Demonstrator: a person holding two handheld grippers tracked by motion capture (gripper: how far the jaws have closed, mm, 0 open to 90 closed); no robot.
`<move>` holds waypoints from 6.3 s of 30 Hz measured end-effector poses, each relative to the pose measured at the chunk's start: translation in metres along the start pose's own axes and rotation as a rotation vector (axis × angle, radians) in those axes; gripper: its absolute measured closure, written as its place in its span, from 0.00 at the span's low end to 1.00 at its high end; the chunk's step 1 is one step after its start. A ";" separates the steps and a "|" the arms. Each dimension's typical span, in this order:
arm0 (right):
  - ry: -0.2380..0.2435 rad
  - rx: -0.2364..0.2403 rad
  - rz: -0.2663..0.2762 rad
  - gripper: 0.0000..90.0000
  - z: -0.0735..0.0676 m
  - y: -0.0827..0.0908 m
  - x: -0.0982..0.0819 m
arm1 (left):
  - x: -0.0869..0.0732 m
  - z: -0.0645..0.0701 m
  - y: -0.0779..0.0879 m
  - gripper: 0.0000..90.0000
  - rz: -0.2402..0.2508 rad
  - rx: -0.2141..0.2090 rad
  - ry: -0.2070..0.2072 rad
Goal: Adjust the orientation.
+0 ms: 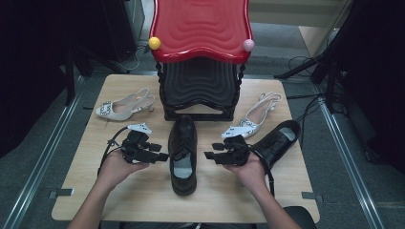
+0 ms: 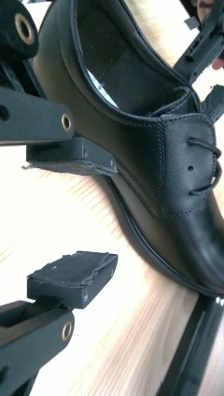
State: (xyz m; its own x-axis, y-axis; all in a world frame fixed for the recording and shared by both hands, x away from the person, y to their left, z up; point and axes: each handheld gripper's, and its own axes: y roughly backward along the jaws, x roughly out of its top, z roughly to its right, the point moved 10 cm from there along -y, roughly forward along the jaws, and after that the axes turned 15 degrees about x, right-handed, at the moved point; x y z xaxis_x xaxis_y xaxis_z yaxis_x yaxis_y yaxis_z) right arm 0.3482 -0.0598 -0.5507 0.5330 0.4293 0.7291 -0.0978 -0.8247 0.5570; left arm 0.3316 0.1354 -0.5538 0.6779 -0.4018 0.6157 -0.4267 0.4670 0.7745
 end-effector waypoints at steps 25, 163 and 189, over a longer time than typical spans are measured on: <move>-0.006 -0.074 0.033 0.63 0.005 0.063 -0.031 | 0.024 -0.012 -0.011 0.41 0.002 -0.002 0.016; -0.213 -0.380 0.066 1.00 0.088 0.199 -0.081 | 0.017 -0.019 -0.014 0.41 0.019 0.048 0.014; -0.163 -0.228 0.022 0.93 0.030 0.171 -0.078 | 0.023 -0.019 -0.011 0.41 0.034 0.032 0.010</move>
State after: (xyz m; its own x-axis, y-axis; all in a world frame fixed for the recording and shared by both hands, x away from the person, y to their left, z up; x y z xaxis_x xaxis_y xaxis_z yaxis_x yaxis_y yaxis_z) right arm 0.3150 -0.2452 -0.5242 0.6553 0.3321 0.6784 -0.2872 -0.7212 0.6304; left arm 0.3636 0.1362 -0.5512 0.6686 -0.3782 0.6402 -0.4684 0.4545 0.7576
